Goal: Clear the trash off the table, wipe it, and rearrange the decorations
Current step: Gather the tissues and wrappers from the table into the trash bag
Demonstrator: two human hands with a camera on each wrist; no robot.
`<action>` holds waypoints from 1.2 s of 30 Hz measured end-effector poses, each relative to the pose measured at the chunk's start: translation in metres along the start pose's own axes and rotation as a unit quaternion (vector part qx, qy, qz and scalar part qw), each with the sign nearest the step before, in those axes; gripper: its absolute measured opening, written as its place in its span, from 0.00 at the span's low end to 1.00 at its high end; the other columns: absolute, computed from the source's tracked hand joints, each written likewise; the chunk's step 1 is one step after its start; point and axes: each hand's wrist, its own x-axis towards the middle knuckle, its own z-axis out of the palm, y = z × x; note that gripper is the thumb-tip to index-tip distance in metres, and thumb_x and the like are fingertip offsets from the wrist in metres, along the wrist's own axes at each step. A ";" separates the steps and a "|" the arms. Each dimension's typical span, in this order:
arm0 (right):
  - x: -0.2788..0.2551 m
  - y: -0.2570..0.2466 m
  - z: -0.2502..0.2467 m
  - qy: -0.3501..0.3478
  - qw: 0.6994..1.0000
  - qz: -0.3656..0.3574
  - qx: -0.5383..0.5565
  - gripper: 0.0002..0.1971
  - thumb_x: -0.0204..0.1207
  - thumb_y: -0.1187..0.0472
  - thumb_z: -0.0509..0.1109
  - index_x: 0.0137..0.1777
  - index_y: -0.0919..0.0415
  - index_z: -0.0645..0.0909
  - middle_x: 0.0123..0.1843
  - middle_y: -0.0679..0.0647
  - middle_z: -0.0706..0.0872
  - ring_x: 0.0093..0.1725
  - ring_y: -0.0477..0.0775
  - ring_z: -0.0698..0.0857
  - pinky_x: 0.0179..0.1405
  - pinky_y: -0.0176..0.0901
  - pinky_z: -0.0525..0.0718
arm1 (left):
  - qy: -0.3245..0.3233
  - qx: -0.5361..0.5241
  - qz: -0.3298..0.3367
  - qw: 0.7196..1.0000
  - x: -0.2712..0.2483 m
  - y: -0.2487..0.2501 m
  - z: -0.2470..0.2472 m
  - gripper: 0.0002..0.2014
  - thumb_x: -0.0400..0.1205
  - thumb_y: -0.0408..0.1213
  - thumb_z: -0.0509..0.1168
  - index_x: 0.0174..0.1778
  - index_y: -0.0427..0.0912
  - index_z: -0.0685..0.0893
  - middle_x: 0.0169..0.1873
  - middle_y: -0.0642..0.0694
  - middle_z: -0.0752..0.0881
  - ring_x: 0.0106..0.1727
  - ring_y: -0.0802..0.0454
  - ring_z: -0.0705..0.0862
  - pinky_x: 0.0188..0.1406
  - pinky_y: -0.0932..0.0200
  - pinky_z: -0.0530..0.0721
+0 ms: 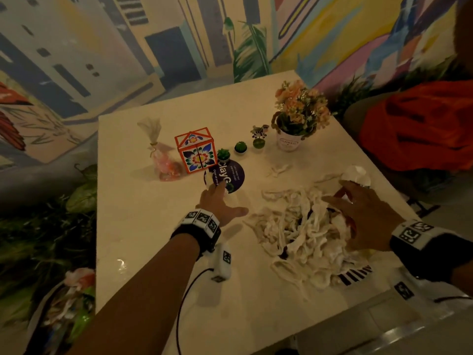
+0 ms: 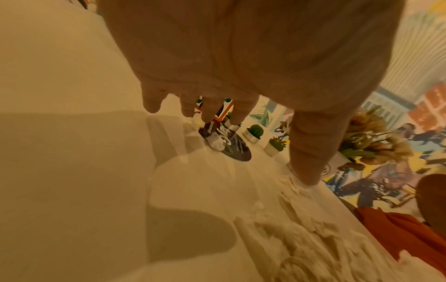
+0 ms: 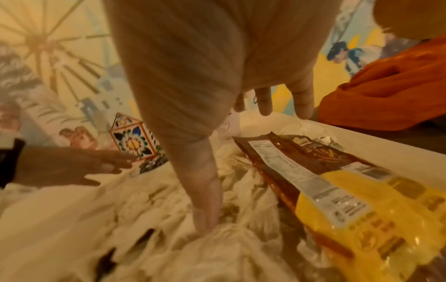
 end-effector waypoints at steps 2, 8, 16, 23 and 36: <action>0.014 0.004 -0.002 -0.029 0.999 -0.015 -0.027 0.61 0.58 0.40 0.81 0.79 0.30 0.37 0.83 0.51 0.28 0.84 0.67 0.40 0.77 0.63 0.64 | -0.014 0.024 -0.011 1.000 0.003 0.015 0.013 0.57 0.66 0.73 0.66 0.84 0.51 0.46 0.84 0.46 0.46 0.84 0.42 0.47 0.80 0.37 0.55; 0.046 0.017 0.006 -0.056 0.997 -0.048 -0.010 0.54 0.65 0.36 0.74 0.79 0.31 0.36 0.85 0.52 0.37 0.83 0.68 0.47 0.80 0.66 0.55 | -0.038 0.015 0.043 0.998 -0.038 0.070 0.071 0.64 0.57 0.82 0.61 0.84 0.51 0.44 0.84 0.45 0.46 0.84 0.42 0.47 0.81 0.37 0.54; 0.064 0.014 0.012 -0.049 0.993 -0.091 0.058 0.46 0.69 0.44 0.73 0.81 0.34 0.46 0.79 0.55 0.57 0.74 0.69 0.62 0.72 0.61 0.71 | -0.036 0.110 0.016 0.993 -0.068 0.101 0.120 0.62 0.62 0.74 0.68 0.83 0.53 0.38 0.83 0.42 0.36 0.83 0.37 0.39 0.82 0.37 0.48; 0.075 0.009 0.008 -0.050 0.992 -0.087 0.077 0.27 0.71 0.56 0.70 0.70 0.45 0.68 0.68 0.57 0.65 0.65 0.67 0.69 0.63 0.60 0.77 | 0.070 0.084 0.058 0.992 -0.061 0.097 0.125 0.21 0.75 0.44 0.70 0.63 0.48 0.76 0.76 0.40 0.59 0.71 0.37 0.64 0.63 0.45 0.75; 0.076 0.017 -0.037 0.147 0.896 -0.082 0.411 0.24 0.62 0.71 0.78 0.60 0.68 0.80 0.59 0.64 0.84 0.61 0.63 0.82 0.63 0.54 0.78 | 0.191 -0.143 -0.006 0.971 -0.063 0.057 0.040 0.22 0.77 0.25 0.62 0.64 0.50 0.76 0.50 0.46 0.80 0.51 0.42 0.81 0.43 0.57 0.77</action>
